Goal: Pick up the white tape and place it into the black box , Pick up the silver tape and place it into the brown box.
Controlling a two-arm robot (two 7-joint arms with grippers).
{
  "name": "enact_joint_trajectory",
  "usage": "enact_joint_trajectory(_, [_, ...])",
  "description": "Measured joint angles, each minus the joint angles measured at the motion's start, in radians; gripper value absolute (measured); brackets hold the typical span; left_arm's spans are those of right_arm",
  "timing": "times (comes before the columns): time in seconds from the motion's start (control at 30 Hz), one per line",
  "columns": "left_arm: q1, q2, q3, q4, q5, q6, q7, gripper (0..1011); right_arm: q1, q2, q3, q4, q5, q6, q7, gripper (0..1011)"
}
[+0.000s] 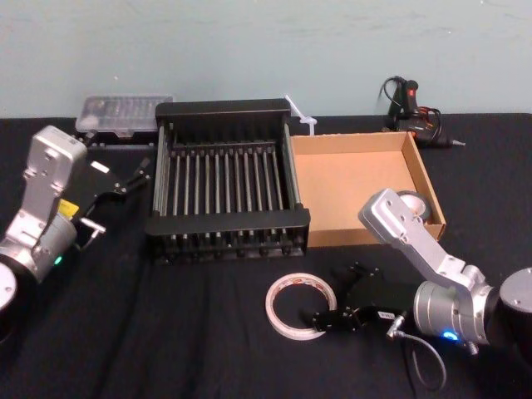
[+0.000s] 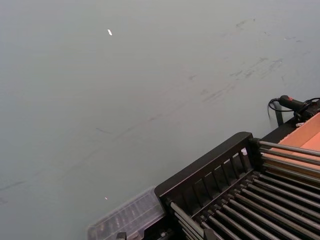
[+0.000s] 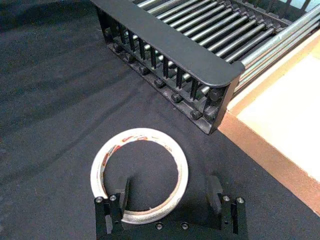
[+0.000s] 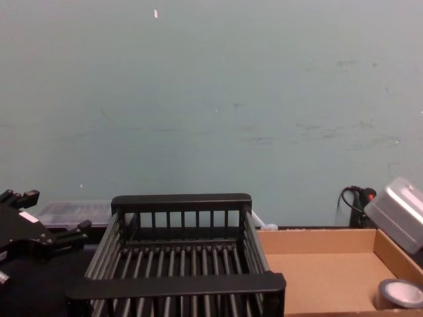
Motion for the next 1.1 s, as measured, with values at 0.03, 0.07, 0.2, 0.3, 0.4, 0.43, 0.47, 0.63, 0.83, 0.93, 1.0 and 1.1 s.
enact_joint_trajectory(0.03, [0.000,0.000,0.000,0.000,0.000,0.000,0.000,1001,0.000,0.000,0.000,0.000,0.000,0.000,0.000,1000])
enact_joint_trajectory(0.07, [0.000,0.000,0.000,0.000,0.000,0.000,0.000,1001,0.000,0.000,0.000,0.000,0.001,0.001,0.000,1000])
enact_joint_trajectory(0.2, [0.000,0.000,0.000,0.000,0.000,0.000,0.000,1001,0.000,0.001,0.000,0.001,0.001,0.004,0.000,1000])
enact_joint_trajectory(0.3, [0.000,0.000,0.000,0.000,0.000,0.000,0.000,1001,0.001,0.001,0.000,0.001,0.002,0.009,0.000,1000])
enact_joint_trajectory(0.4, [0.000,0.000,0.000,0.000,0.000,0.000,0.000,1001,0.002,0.000,-0.001,0.002,0.002,0.012,0.000,1000])
enact_joint_trajectory(0.43, [0.000,0.000,0.000,0.000,0.000,0.000,0.000,1001,0.002,0.000,-0.001,0.002,0.002,0.012,0.000,1000])
enact_joint_trajectory(0.47, [0.000,0.000,0.000,0.000,0.000,0.000,0.000,1001,0.002,0.000,-0.001,0.003,0.002,0.013,0.000,1000])
enact_joint_trajectory(0.63, [0.000,0.000,0.000,0.000,0.000,0.000,0.000,1001,0.003,-0.002,-0.003,0.004,0.002,0.017,-0.002,1000])
enact_joint_trajectory(0.83, [0.000,0.000,0.000,0.000,0.000,0.000,0.000,1001,0.003,-0.003,-0.003,0.004,0.002,0.019,-0.003,1000])
enact_joint_trajectory(0.93, [0.000,0.000,0.000,0.000,0.000,0.000,0.000,1001,0.003,-0.003,-0.003,0.004,0.002,0.019,-0.003,1000])
enact_joint_trajectory(1.0, [0.000,0.000,0.000,0.000,0.000,0.000,0.000,1001,0.003,-0.003,-0.003,0.004,0.002,0.019,-0.003,1000])
enact_joint_trajectory(1.1, [0.000,0.000,0.000,0.000,0.000,0.000,0.000,1001,0.003,-0.002,-0.003,0.004,0.002,0.019,-0.003,1000])
